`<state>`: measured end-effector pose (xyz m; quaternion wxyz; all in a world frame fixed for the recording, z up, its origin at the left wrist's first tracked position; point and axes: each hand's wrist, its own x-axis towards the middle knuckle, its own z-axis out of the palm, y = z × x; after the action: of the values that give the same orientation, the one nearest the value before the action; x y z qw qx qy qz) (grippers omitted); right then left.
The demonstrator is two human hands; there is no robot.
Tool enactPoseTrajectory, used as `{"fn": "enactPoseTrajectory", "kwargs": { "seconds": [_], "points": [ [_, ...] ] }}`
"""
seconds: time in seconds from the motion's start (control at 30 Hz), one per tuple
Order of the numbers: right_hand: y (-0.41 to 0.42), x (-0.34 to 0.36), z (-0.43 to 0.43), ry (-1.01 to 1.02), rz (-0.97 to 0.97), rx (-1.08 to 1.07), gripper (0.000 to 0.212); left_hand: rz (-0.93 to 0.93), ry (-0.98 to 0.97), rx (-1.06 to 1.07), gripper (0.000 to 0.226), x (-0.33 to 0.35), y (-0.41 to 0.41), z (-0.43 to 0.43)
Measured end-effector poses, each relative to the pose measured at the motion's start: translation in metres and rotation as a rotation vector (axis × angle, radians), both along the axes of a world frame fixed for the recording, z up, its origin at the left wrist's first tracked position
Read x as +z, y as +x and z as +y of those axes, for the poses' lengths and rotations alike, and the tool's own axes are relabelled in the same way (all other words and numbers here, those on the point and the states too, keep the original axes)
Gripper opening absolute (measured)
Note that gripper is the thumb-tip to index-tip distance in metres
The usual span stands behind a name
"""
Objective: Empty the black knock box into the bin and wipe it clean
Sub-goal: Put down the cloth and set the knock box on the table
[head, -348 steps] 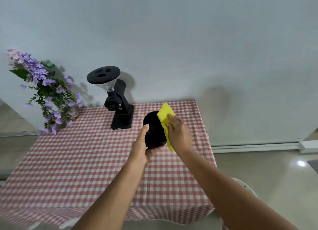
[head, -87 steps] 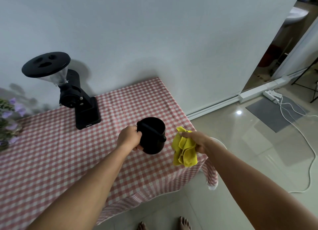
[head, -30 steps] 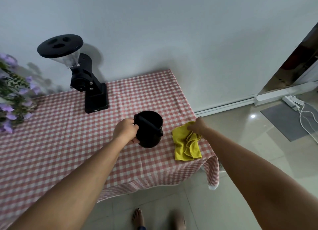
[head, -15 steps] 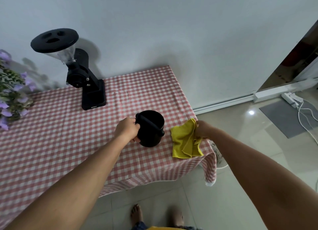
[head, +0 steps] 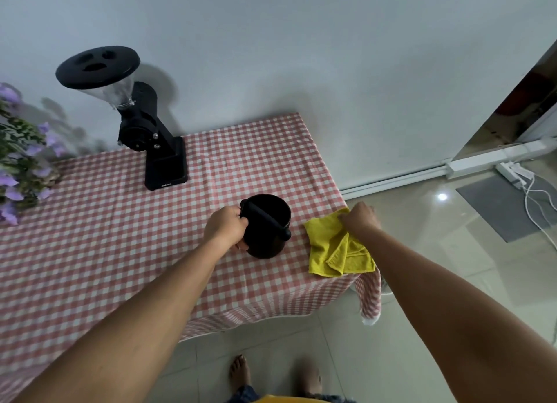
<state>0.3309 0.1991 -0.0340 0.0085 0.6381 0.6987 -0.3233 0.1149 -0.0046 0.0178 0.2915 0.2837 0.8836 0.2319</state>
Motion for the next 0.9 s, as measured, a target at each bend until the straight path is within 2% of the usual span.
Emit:
{"fn": "enactPoseTrajectory", "kwargs": {
  "seconds": [0.2,0.43,0.53,0.6,0.8,0.9],
  "points": [
    [0.004,-0.006,-0.009,0.044,0.157,-0.035,0.017,-0.002,0.002,0.012,0.019,-0.003,-0.001,-0.001],
    [0.004,0.000,-0.007,0.059,0.222,-0.082,0.025,-0.014,0.003,0.013,0.034,-0.005,-0.001,0.002],
    [0.013,0.002,-0.004,-0.009,0.301,-0.098,0.018,-0.025,0.006,0.005,0.032,-0.005,0.000,0.007],
    [0.022,-0.004,-0.002,-0.027,0.270,-0.099,0.018,-0.023,0.007,0.001,0.028,-0.005,0.002,0.011],
    [0.037,-0.013,-0.008,0.013,0.029,-0.122,0.042,-0.002,0.008,-0.034,0.023,-0.004,0.009,0.016],
    [0.033,-0.016,-0.009,-0.057,-0.004,-0.132,0.034,0.000,0.006,-0.041,0.023,-0.005,0.010,0.014]
  ]
}}
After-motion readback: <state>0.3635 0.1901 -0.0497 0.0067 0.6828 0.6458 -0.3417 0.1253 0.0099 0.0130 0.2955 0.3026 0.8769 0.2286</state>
